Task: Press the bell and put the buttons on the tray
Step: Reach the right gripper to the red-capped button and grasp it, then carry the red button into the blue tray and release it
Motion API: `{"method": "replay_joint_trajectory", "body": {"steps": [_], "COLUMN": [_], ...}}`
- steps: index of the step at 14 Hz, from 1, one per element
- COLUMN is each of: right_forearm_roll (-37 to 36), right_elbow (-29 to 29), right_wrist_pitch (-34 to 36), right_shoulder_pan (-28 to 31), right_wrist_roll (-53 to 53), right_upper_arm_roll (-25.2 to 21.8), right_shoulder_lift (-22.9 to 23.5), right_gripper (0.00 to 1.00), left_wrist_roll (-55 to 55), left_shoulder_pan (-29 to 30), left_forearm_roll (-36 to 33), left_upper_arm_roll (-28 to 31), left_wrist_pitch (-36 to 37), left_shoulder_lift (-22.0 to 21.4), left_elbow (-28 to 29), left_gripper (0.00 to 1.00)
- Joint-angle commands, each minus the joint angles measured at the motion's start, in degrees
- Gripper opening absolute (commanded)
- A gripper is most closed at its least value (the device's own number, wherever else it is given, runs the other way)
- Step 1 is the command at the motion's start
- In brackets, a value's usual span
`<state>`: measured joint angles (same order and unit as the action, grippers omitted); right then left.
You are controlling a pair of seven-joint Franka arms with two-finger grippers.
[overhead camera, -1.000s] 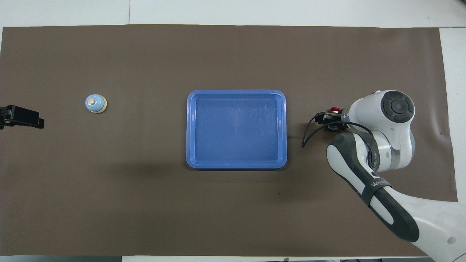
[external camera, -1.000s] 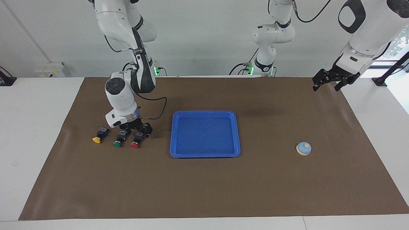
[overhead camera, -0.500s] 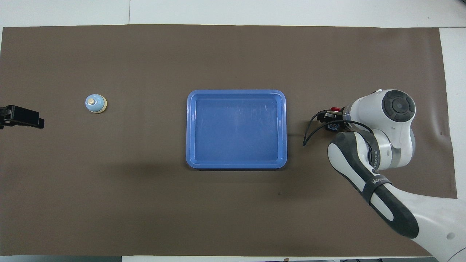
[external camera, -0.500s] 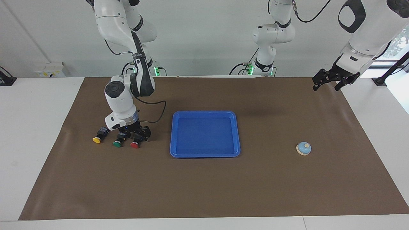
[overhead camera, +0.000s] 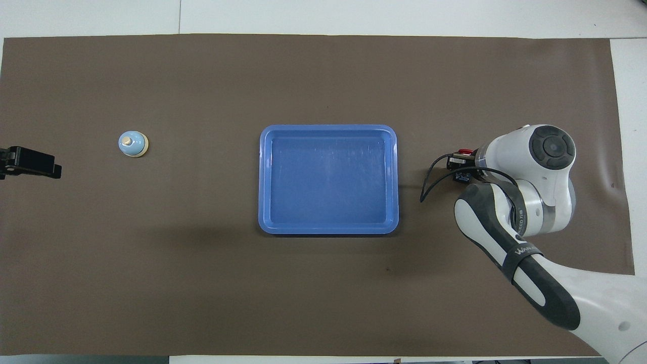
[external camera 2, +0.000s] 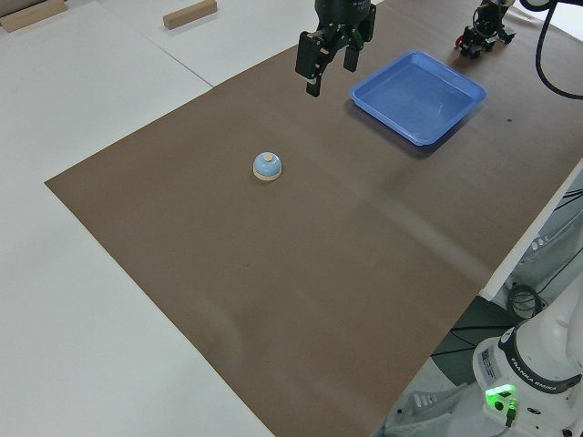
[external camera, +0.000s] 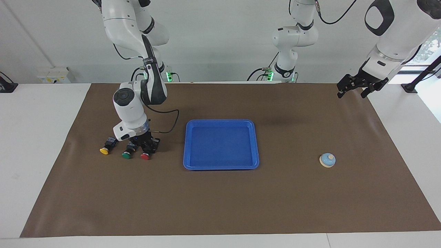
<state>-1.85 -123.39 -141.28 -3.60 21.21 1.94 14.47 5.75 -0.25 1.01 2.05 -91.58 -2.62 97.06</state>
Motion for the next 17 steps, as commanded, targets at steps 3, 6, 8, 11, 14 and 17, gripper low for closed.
{"method": "replay_joint_trajectory", "body": {"steps": [3,6,8,11,14,17], "right_forearm_roll": [-1.5,-0.6,0.8,2.6,2.7,2.7], "right_elbow": [1.7,11.9,17.3,18.0,17.5,17.6], "right_wrist_pitch": [1.0,13.7,19.6,18.7,18.1,14.8], "right_shoulder_pan": [0.1,-2.4,-5.4,-12.1,-16.9,-19.4], "right_wrist_roll": [1.4,1.9,3.8,12.3,13.7,15.9], "right_upper_arm_roll": [0.3,0.4,0.4,0.4,0.4,0.4], "right_shoulder_lift": [0.1,0.3,0.5,0.6,1.3,4.8], "right_gripper": [0.0,0.0,0.0,0.0,0.0,0.0], "left_wrist_roll": [0.7,0.7,0.7,0.7,0.7,0.7], "left_shoulder_pan": [0.0,0.0,0.0,0.0,0.0,0.0], "left_forearm_roll": [-0.2,-0.2,-0.2,-0.1,-0.2,-0.2], "left_upper_arm_roll": [0.2,0.2,0.2,0.2,0.2,0.2], "left_wrist_pitch": [0.9,0.8,0.9,0.8,0.9,0.9], "left_shoulder_lift": [-0.4,-0.4,-0.4,-0.4,-0.4,-0.4], "left_elbow": [-0.3,-0.3,-0.2,-0.3,-0.3,-0.3], "left_gripper": [1.0,1.0,1.0,1.0,1.0,1.0]}}
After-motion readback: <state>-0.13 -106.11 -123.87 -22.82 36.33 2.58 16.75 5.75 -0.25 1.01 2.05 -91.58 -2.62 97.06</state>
